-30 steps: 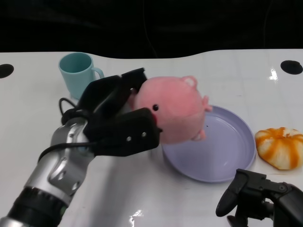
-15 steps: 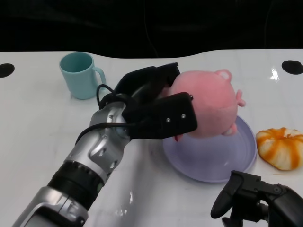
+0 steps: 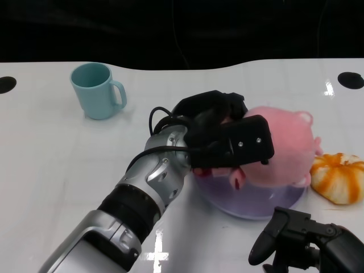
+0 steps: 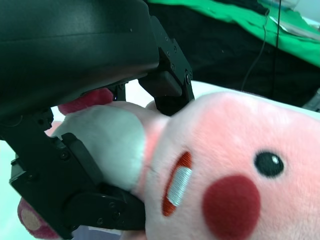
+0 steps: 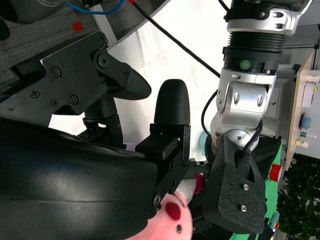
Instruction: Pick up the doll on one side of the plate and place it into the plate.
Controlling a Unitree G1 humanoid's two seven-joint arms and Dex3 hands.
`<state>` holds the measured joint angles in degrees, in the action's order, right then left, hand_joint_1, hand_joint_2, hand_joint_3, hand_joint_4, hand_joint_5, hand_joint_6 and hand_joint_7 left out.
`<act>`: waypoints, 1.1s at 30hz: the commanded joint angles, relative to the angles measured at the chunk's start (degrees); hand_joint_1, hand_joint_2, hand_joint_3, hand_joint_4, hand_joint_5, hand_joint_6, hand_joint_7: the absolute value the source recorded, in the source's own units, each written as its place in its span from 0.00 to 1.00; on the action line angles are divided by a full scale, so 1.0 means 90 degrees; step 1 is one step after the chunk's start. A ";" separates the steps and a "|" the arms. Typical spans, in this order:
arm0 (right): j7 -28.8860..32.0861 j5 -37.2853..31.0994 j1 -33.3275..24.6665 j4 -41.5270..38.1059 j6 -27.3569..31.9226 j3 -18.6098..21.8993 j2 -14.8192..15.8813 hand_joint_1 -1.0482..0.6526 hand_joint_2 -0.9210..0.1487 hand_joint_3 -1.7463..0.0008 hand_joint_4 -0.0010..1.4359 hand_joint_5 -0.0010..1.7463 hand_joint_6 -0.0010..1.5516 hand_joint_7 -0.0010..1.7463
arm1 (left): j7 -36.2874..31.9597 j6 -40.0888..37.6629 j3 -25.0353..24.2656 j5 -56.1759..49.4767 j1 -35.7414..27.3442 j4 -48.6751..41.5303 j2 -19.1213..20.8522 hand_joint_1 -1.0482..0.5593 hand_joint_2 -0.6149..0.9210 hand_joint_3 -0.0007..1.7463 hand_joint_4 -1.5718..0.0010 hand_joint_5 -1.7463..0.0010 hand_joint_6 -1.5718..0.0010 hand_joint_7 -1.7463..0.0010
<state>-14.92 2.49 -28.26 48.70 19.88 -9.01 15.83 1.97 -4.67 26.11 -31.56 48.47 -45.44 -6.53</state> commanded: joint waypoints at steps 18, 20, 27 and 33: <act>-0.0013 -0.0067 -0.0026 0.0072 -0.0089 0.0049 0.0043 0.53 0.35 0.38 0.47 0.95 0.38 0.79 | 0.1177 -0.0272 0.0746 -0.0530 -0.0314 0.1485 0.0760 0.01 1.00 0.37 1.00 1.00 1.00 1.00; -0.0011 -0.0033 -0.0026 0.0064 -0.0082 0.0077 0.0027 0.54 0.34 0.38 0.46 0.95 0.37 0.78 | 0.1174 -0.0248 0.0701 -0.0511 -0.0442 0.1756 0.0847 0.01 1.00 0.36 1.00 1.00 1.00 1.00; -0.0034 -0.0019 -0.0015 0.0017 -0.0126 0.0107 0.0053 0.53 0.34 0.39 0.45 0.96 0.37 0.78 | 0.1108 -0.0039 0.0340 -0.0200 -0.1088 0.2734 0.1126 0.08 1.00 0.30 0.94 0.96 0.95 0.98; -0.0017 -0.0029 0.0009 0.0041 -0.0044 0.0082 0.0045 0.53 0.33 0.39 0.45 0.95 0.36 0.78 | 0.1495 0.0128 -0.0201 0.0444 -0.1904 0.4013 0.1543 0.15 1.00 0.26 0.97 0.75 0.91 0.93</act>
<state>-15.11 1.96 -28.13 48.65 19.47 -8.68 15.93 14.30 -4.05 25.82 -28.84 32.88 -11.90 5.90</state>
